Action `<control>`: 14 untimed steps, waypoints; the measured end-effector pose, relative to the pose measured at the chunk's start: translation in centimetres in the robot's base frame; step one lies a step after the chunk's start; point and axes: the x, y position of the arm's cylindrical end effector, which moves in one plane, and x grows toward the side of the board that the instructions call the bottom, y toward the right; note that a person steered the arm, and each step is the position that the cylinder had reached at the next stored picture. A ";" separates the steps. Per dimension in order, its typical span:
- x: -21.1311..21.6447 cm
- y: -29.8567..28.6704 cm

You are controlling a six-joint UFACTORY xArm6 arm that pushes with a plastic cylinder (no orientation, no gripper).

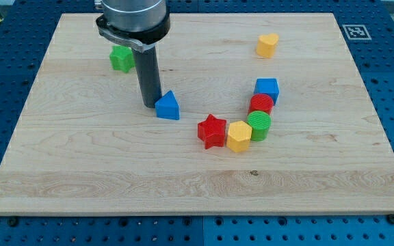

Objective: Push the blue triangle iinto red star

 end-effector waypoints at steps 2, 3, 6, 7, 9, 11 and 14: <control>0.8 0.0; 0.9 0.0; 1.6 1.2; 1.6 1.5; 2.8 1.3; 2.8 1.8; 2.1 2.0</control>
